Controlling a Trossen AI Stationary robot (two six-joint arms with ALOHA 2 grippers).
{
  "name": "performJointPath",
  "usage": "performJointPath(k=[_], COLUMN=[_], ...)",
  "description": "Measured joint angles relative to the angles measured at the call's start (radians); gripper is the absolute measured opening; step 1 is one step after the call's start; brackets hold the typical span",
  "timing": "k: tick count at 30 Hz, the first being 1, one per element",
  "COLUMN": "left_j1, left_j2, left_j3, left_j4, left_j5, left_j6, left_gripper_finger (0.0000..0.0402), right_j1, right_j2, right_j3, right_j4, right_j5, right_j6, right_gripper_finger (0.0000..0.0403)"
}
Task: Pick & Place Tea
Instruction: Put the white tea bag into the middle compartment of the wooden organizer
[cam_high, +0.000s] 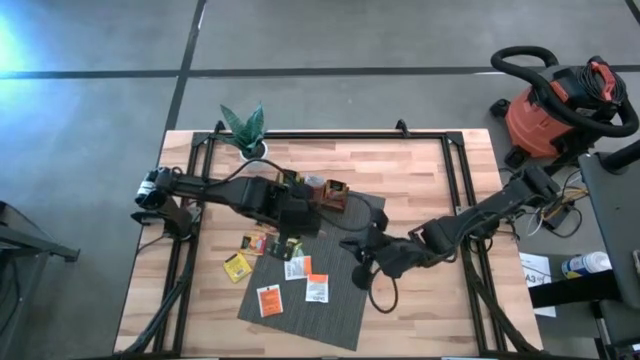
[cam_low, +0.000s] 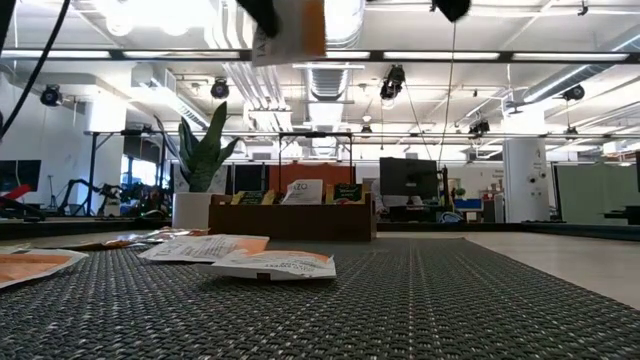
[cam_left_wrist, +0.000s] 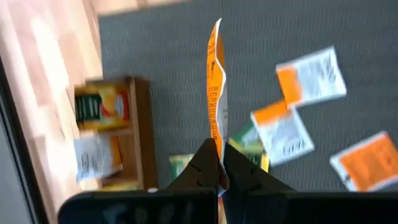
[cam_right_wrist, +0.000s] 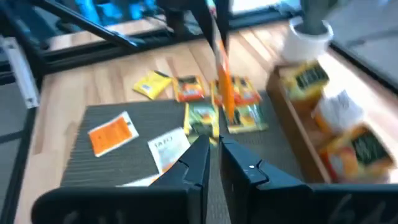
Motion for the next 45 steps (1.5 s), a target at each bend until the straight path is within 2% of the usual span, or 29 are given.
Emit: performJointPath(k=[4,14,18,22,27,34,45], left_j1=[-0.019,-0.016,-0.014,-0.014,-0.014,-0.014,-0.015], left_j2=[0.000,0.002,0.002,0.020,0.044,0.047,0.041], left_j3=[0.002,-0.002,-0.003,-0.003,-0.004,-0.004,-0.004], left_j4=[0.078,0.116,0.136,0.148,0.148,0.148,0.160], left_j5=[0.004,-0.005,-0.005,-0.005,-0.002,-0.002,-0.002], left_j6=[-0.007,-0.010,-0.009,-0.009,-0.009,-0.010,-0.056], left_gripper_finger=[0.0000,0.0000,0.0000,0.0000,0.0000,0.0000,0.0000], right_j1=[-0.033,-0.040,-0.043,-0.051,-0.064,-0.067,-0.090], right_j2=[0.004,0.020,0.035,0.049,0.058,0.059,0.074], right_j3=[0.032,0.101,0.117,0.132,0.138,0.131,0.130], right_j4=[-0.006,-0.084,-0.086,-0.085,-0.086,-0.086,-0.093], right_j5=[-0.048,-0.050,-0.054,-0.058,-0.058,-0.123,-0.128], right_j6=[-0.057,-0.134,-0.135,-0.135,-0.134,-0.127,-0.099], right_gripper_finger=[0.0066,0.0172,0.0195,0.0200,0.0175,0.0108,0.0027])
